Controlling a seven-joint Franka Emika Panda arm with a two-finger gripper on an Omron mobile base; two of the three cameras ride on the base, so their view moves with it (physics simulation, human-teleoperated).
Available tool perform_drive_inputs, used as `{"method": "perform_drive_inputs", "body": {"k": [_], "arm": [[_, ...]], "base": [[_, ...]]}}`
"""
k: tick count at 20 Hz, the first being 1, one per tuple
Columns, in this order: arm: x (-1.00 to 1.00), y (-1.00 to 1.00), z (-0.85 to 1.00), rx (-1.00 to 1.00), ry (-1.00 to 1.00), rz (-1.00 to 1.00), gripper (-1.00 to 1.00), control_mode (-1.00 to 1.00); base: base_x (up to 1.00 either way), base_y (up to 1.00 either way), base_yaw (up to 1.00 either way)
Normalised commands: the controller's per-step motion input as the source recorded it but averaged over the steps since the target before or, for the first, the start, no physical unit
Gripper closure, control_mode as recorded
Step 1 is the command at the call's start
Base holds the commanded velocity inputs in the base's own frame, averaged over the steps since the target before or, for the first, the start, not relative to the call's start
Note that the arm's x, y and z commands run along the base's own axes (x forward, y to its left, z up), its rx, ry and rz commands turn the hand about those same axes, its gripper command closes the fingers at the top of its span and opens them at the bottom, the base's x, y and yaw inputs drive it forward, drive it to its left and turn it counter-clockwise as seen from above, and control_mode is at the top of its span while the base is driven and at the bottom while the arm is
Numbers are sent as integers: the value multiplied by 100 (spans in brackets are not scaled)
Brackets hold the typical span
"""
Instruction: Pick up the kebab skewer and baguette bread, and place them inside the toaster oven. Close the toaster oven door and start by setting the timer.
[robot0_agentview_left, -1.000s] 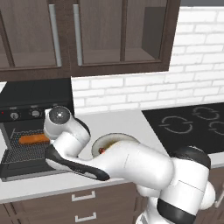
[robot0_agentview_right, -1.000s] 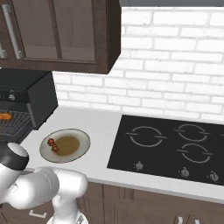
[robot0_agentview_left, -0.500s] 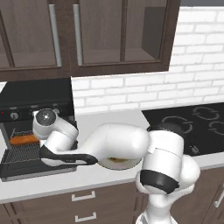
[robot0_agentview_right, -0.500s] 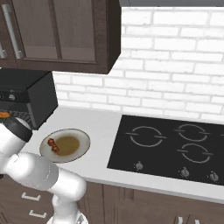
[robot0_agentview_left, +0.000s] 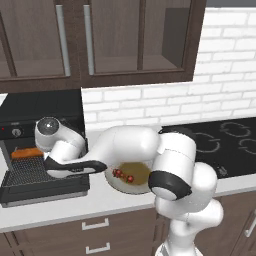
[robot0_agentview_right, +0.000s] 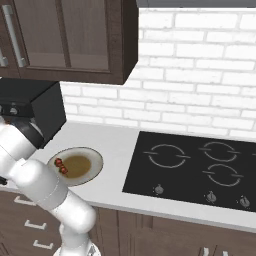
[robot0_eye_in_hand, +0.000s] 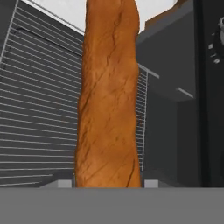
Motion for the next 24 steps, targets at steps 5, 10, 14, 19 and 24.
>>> {"method": "perform_drive_inputs", "body": {"k": [5,10,14,19,24], "arm": [[25,1,-31,0,0,0,100,-100],[22,1,-23,0,0,0,100,-100],[15,0,-3,0,0,0,100,-100],[23,0,0,0,1,0,-100,-100],[29,-10,0,0,0,2,-100,-100]], "base": [[0,0,0],[0,0,0],[0,0,0],[0,0,0],[0,0,0]]}}
